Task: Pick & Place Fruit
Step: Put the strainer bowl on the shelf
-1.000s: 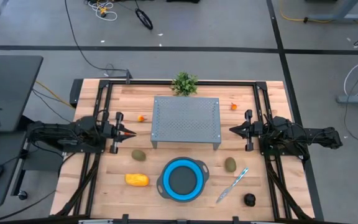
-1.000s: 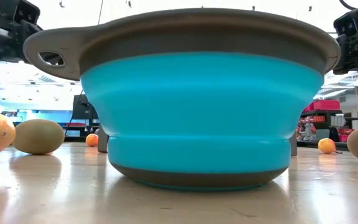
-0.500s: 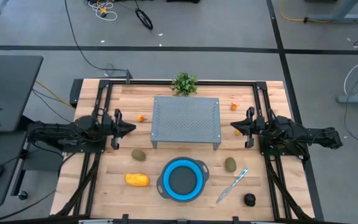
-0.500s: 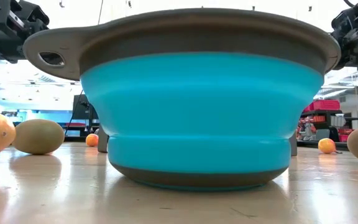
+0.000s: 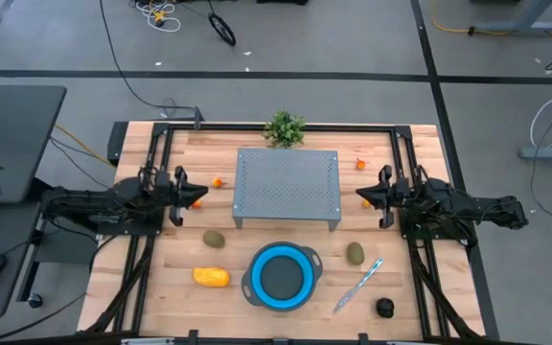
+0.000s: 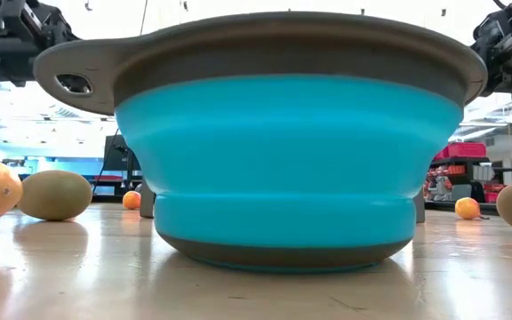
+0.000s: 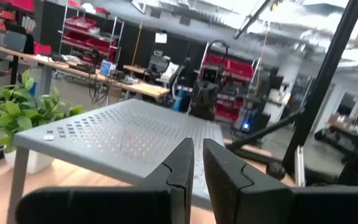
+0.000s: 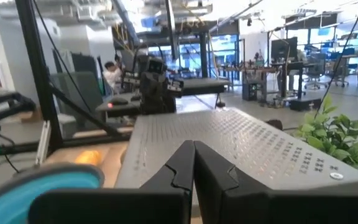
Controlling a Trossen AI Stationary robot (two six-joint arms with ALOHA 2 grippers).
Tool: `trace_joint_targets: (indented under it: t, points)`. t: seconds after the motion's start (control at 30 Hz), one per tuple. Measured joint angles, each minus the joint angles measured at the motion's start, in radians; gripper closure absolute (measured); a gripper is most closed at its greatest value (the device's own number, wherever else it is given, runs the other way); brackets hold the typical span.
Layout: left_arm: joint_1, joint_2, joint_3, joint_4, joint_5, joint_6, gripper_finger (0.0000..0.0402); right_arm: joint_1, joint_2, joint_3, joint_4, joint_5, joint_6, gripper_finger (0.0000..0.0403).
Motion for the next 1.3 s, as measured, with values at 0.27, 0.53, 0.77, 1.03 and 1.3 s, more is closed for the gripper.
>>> trace_joint_targets:
  t: [0.27,0.53,0.77,1.03,1.3]
  points:
    - [0.0,0.019,0.067,-0.032,-0.001,0.025,0.0356,0.0,0.0,0.0,0.119,0.046,0.002,0.0387]
    - [0.0,0.082,0.134,-0.035,0.0,0.027,0.0356,0.0,0.032,0.06,0.075,0.053,0.022,0.0387]
    - [0.0,0.155,0.188,-0.031,0.012,0.028,0.0356,0.0,0.107,0.173,-0.039,0.053,0.019,0.0387]
    - [0.0,0.244,0.309,-0.116,0.022,0.029,0.0356,0.0,0.195,0.324,-0.148,0.043,0.018,0.0387]
    - [0.0,0.325,0.476,-0.217,0.022,0.068,0.0356,0.0,0.275,0.482,-0.251,0.042,-0.012,0.0387]
